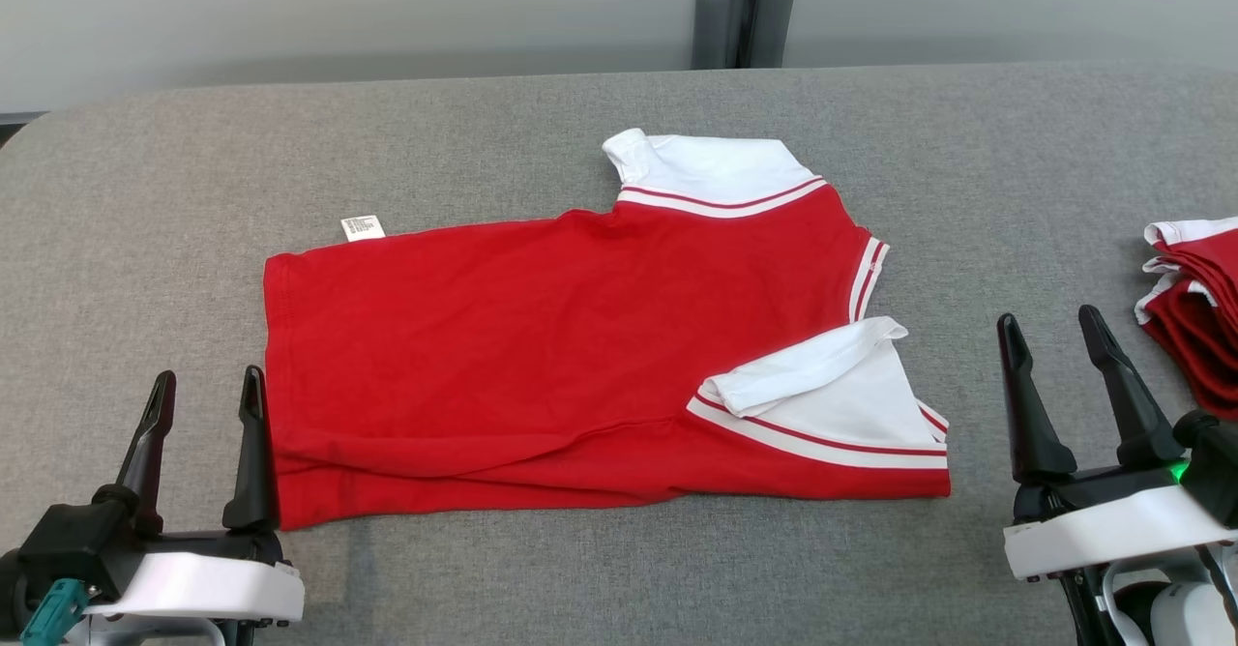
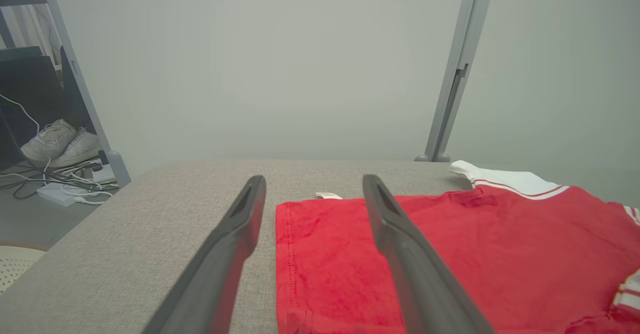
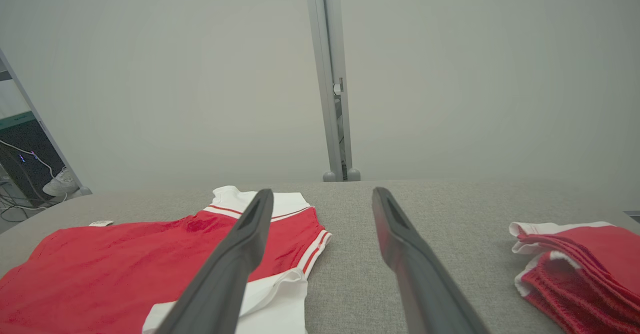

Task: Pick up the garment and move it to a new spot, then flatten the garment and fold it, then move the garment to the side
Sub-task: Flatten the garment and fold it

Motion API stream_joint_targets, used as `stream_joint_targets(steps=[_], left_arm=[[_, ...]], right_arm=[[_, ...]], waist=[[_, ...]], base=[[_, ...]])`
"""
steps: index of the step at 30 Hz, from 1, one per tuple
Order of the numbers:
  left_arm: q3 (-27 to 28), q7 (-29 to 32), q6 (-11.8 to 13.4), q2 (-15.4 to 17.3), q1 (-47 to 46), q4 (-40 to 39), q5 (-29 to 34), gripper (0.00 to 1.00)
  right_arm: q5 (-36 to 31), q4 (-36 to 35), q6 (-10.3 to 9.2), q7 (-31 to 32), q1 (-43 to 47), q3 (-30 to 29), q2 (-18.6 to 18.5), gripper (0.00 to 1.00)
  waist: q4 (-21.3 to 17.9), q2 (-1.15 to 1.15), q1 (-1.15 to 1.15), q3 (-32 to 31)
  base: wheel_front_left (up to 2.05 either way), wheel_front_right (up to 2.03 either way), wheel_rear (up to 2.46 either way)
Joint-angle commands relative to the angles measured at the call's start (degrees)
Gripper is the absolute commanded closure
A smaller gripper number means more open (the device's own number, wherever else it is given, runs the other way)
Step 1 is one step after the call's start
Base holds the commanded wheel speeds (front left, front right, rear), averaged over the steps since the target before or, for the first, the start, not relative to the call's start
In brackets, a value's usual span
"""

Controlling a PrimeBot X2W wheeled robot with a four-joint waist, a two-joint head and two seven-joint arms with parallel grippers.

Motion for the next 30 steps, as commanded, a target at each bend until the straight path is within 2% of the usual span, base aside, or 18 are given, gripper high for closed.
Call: stream_joint_targets(steps=[1,16,21,30], left_arm=[[0.05,0.1,-0.29,0.32,-0.21,0.03,-0.23,0.0],[-1.66,2.37,-0.71,1.09,-0.07,0.58,-0.65,0.0],[-2.66,3.66,-2.22,-0.19,1.29,5.11,-2.99,0.0],[-3.3,2.22,-5.76,-2.07,-1.04,16.24,-6.71,0.0]], right_arm=[[-0.1,-0.4,0.04,0.29,0.35,-0.18,0.17,0.0],[-0.62,0.81,0.04,2.89,0.96,-0.51,0.58,0.0],[-0.23,5.79,0.04,4.02,2.14,0.14,0.58,0.0],[1.86,14.55,0.04,3.1,2.09,2.31,1.13,0.0]], waist=[[0.01,0.0,0.0,-0.07],[0.44,0.0,0.0,-0.33],[0.61,0.0,0.0,0.43],[0.82,0.0,0.0,2.27]], base=[[0.0,0.0,0.0],[0.0,0.0,0.0],[0.0,0.0,0.0],[0.0,0.0,0.0]])
